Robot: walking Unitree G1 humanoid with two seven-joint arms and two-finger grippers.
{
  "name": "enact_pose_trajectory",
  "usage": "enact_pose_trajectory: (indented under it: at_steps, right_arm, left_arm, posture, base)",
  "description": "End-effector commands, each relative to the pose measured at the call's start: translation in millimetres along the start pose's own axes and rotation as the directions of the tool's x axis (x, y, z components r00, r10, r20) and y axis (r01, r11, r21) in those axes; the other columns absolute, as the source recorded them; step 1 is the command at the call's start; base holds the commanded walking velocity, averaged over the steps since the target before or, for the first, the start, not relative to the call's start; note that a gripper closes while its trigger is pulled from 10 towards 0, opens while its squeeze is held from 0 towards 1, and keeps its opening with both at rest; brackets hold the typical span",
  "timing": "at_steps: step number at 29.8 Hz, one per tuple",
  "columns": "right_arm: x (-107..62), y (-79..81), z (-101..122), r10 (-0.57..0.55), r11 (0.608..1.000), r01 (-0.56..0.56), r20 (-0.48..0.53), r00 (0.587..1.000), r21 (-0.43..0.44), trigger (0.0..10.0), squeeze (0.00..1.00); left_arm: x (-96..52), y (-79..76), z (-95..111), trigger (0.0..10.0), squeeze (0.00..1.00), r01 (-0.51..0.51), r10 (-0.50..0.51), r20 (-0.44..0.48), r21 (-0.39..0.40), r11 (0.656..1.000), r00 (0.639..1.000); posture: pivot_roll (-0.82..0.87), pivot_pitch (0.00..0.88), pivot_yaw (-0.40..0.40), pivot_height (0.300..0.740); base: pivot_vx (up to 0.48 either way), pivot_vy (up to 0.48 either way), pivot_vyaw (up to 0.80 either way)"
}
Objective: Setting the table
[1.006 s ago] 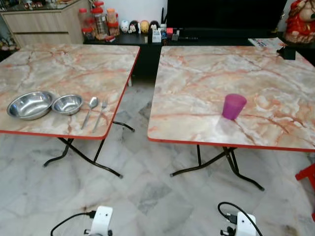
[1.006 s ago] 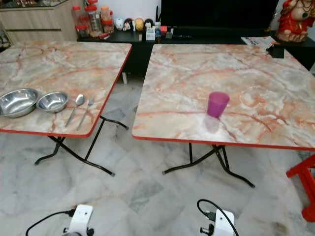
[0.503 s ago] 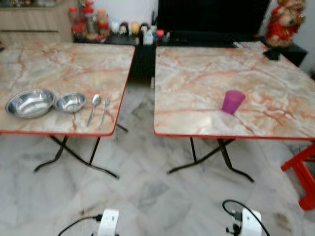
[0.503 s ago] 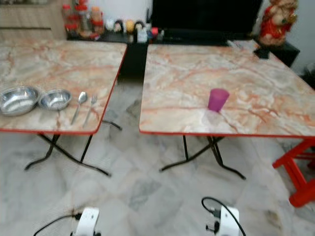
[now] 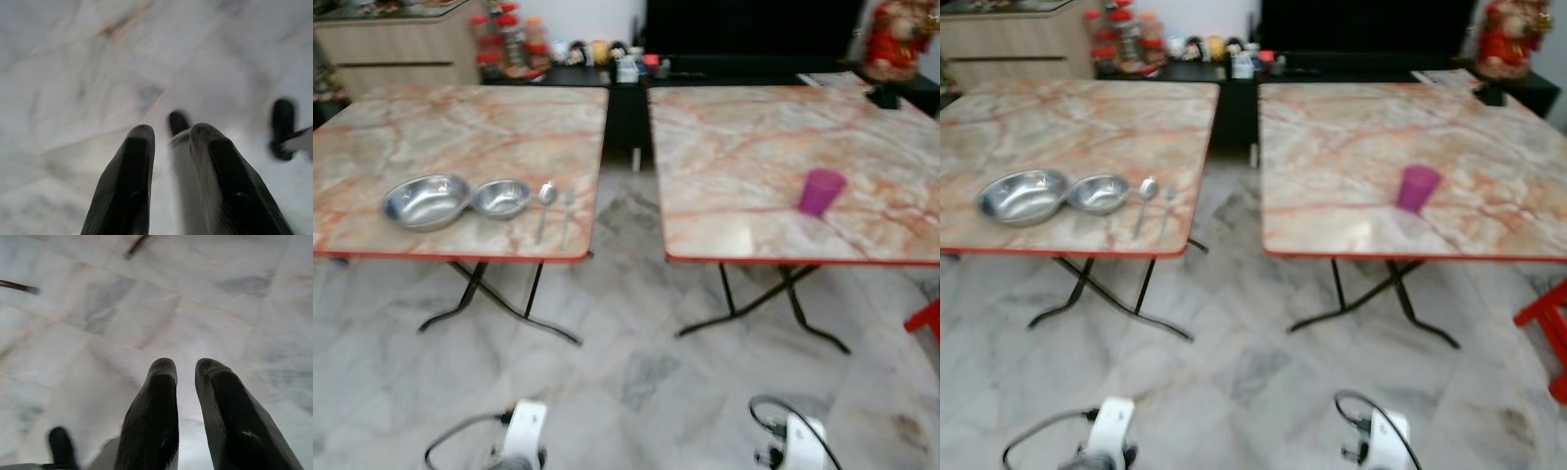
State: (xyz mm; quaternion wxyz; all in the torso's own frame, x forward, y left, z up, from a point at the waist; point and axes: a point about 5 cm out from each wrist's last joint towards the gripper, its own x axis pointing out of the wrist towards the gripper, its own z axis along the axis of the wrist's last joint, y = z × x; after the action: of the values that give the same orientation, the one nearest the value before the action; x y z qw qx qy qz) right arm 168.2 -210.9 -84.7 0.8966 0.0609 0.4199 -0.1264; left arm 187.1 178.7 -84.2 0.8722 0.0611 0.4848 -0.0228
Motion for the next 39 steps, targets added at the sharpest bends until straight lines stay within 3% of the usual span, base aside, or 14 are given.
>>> enact_pose_trajectory:
  at_steps: [1,14,39]
  right_arm:
    - [-1.2,-6.4,-3.0,-0.020,1.000,0.020,-0.008,1.000,0.008,10.0,0.00]
    - [-2.0,-8.8,-5.0,-0.030,0.999,0.031,-0.011,0.999,0.018,10.0,0.00]
    - [-2.0,1.1,-8.0,-0.025,0.998,0.026,-0.018,1.000,0.058,10.0,0.00]
  left_arm:
    - [0.6,-6.6,1.3,10.0,0.00,0.019,-0.019,-0.002,0.017,1.000,1.000]
    - [0.3,-4.3,-0.2,10.0,0.00,0.019,-0.019,-0.007,0.029,0.999,1.000]
    - [-0.2,8.3,3.1,10.0,0.00,-0.010,0.010,0.005,0.018,1.000,1.000]
  posture:
    - [-0.14,0.000,0.008,0.740]
    - [-0.14,0.000,0.016,0.740]
    - [-0.11,0.000,0.031,0.740]
  base:
    - [0.000,0.289,0.00]
    - [0.000,0.288,0.00]
    - [0.000,0.330,0.00]
